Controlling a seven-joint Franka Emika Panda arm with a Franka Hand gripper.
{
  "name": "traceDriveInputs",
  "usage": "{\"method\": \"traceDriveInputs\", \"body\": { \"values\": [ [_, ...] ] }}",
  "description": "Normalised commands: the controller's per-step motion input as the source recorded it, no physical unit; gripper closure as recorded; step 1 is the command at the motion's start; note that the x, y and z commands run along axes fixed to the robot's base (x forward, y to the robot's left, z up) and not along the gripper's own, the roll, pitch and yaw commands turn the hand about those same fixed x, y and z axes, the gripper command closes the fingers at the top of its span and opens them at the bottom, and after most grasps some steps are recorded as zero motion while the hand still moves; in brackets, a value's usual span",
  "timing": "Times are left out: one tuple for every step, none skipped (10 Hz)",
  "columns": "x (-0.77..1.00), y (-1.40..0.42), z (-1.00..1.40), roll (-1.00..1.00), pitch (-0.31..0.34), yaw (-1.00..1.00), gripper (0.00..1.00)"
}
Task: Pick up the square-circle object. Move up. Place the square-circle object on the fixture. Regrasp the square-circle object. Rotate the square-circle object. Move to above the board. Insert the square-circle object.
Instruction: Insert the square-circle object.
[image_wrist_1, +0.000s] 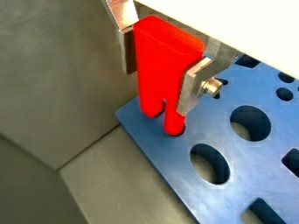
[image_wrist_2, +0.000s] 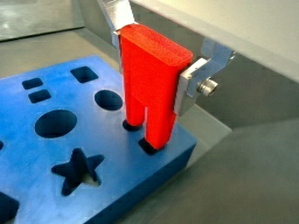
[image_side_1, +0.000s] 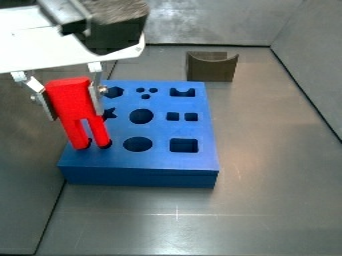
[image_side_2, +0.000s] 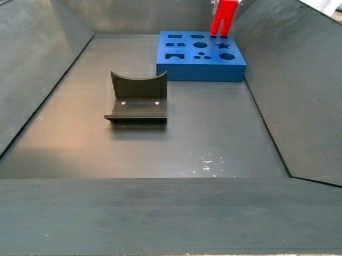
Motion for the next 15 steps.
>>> {"method": "traceDriveInputs", "body": {
  "values": [
    [0.09, -0.08, -0.07, 0.00, -0.020, 0.25, 1.00],
    [0.14, 0.00, -0.22, 0.00, -0.036, 0.12, 1.00],
    [0.31, 0.00, -0.39, 0.00, -0.089, 0.16, 1.00],
    [0.22, 0.00, -0.35, 0.00, -0.079, 0.08, 1.00],
    [0.09, 0.00, -0.32, 0.00, -0.077, 0.00, 1.00],
    [0.05, 0.00, -0.33, 0.00, -0.054, 0.00, 1.00],
    [0.00, 0.01, -0.31, 0.00, -0.029, 0.00, 1.00],
    [0.00, 0.04, -0.43, 0.01, -0.059, -0.03, 1.00],
    [0.00, 0.00, -0.46, 0.00, -0.074, 0.00, 1.00],
    [0.00, 0.00, -0.39, 0.00, -0.084, 0.00, 1.00],
    [0.00, 0.00, -0.47, 0.00, -0.081, 0.00, 1.00],
    [0.00, -0.03, -0.53, 0.01, -0.107, -0.11, 1.00],
    [0.00, -0.03, -0.57, 0.01, -0.110, -0.11, 1.00],
    [0.00, -0.06, -0.66, 0.01, -0.149, -0.16, 1.00],
    [0.00, -0.07, -0.67, 0.01, -0.151, -0.14, 1.00]
  ]
}}
